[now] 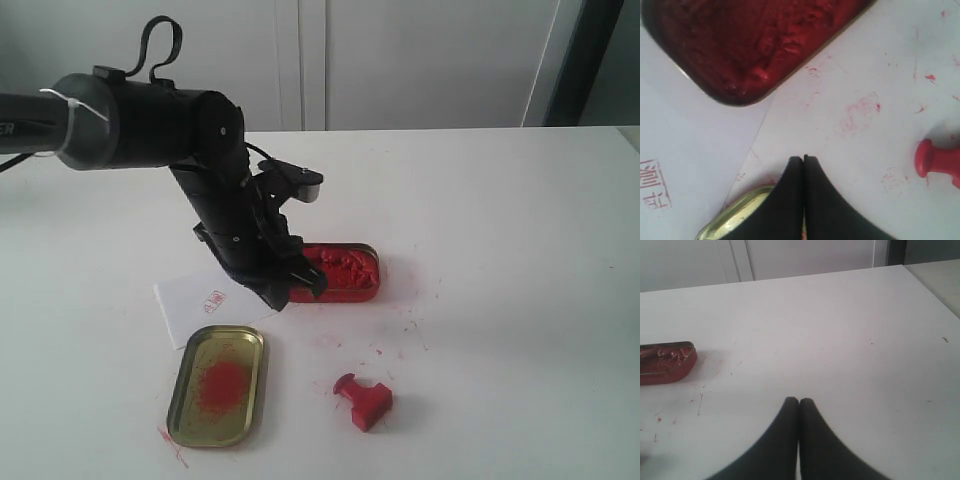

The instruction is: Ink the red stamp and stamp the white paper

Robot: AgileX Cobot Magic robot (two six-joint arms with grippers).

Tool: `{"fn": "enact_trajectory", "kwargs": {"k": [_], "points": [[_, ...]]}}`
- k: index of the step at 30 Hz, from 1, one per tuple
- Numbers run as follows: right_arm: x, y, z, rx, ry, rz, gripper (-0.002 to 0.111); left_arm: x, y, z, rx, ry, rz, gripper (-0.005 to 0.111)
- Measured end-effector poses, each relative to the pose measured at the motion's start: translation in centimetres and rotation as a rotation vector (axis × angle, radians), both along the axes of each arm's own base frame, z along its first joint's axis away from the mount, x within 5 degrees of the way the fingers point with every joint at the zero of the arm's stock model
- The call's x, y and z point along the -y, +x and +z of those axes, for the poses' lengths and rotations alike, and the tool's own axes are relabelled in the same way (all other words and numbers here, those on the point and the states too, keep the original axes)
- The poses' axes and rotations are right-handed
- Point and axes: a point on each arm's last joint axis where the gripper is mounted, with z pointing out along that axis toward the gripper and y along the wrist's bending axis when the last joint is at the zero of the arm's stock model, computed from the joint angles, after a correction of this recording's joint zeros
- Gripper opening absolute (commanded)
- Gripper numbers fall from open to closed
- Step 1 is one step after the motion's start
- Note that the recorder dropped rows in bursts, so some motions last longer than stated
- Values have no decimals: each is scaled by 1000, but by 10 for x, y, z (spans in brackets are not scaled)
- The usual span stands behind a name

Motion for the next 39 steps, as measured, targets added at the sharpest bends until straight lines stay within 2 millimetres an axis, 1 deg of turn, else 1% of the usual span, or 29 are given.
{"fn": "enact_trajectory", "kwargs": {"k": [5,13,21,28,31,33,36,39], "points": [[0,0,0,0,0,0,0,-19,11,0,-26,12,66,0],[0,0,0,0,0,0,0,-61,30,-1,-92,46,180,0],[0,0,0,0,0,0,0,-92,38,-2,-163,88,249,0],[0,0,0,0,0,0,0,-134,48,-4,-209,114,342,0],[0,0,0,0,2,-1,0,-148,39,-9,-214,166,374,0],[0,0,0,0,2,-1,0,-155,32,-9,-189,205,401,0],[0,0,0,0,2,-1,0,-165,21,0,-133,241,430,0],[0,0,0,0,2,-1,0,-169,11,10,-88,231,455,0]]}}
